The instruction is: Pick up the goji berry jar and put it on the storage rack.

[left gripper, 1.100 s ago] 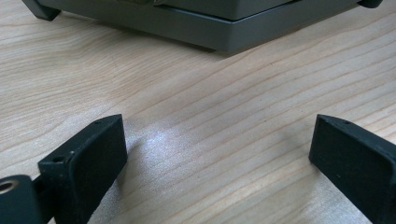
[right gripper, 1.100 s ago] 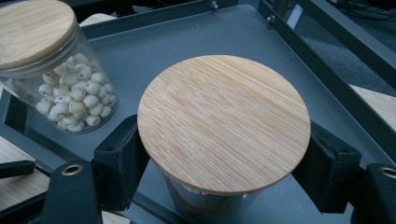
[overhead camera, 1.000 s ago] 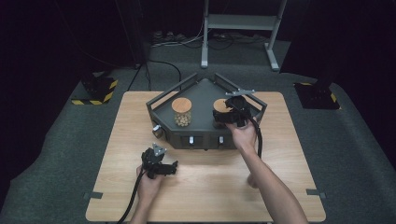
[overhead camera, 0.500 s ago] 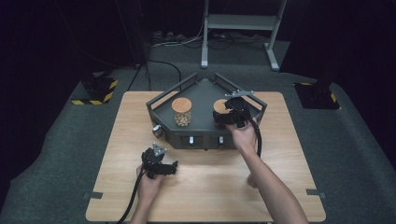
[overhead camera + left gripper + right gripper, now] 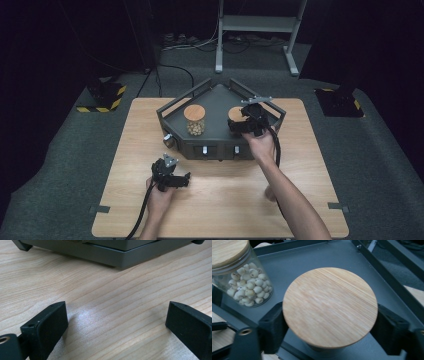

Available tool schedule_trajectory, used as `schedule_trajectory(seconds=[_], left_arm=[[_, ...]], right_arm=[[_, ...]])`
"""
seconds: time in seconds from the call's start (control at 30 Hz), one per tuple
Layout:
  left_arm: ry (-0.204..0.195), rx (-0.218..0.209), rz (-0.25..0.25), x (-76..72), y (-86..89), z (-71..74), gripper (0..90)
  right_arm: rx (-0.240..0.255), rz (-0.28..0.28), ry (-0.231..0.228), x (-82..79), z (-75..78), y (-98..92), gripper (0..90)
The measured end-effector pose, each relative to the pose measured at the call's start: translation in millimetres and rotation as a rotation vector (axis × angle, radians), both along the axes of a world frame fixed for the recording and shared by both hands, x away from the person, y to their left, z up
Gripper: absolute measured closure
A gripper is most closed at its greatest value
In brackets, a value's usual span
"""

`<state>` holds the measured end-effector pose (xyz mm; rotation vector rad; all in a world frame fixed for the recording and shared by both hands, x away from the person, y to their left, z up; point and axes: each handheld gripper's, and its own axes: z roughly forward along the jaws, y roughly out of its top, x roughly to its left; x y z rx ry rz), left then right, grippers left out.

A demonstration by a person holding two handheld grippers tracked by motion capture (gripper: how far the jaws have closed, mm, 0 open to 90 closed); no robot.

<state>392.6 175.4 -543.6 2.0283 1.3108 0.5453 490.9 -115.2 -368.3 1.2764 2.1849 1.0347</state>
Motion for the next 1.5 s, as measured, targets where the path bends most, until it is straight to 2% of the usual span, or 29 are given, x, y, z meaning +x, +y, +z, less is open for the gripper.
schedule_trajectory(seconds=[0.1, 0.33, 0.7, 1.07, 1.5], left_arm=[[0.0, 0.0, 0.0, 0.0, 0.0, 0.0, 4.3], [0.0, 0.0, 0.0, 0.0, 0.0, 0.0, 4.3], [0.0, 0.0, -0.001, 0.0, 0.0, 0.0, 4.3], [0.0, 0.0, -0.001, 0.0, 0.0, 0.0, 4.3], [0.0, 0.0, 0.0, 0.0, 0.0, 0.0, 4.3]], right_arm=[[0.008, 0.009, 0.0, -0.9, 0.4, -1.8, 12.5], [0.022, 0.023, -0.007, -5.3, 5.1, -7.3, 9.0], [0.035, 0.047, -0.027, -19.5, 13.4, -18.4, 8.4], [-0.015, 0.059, -0.066, -36.9, 14.0, -26.5, 8.8], [0.006, 0.051, -0.08, -51.3, 9.6, -49.5, 9.5]])
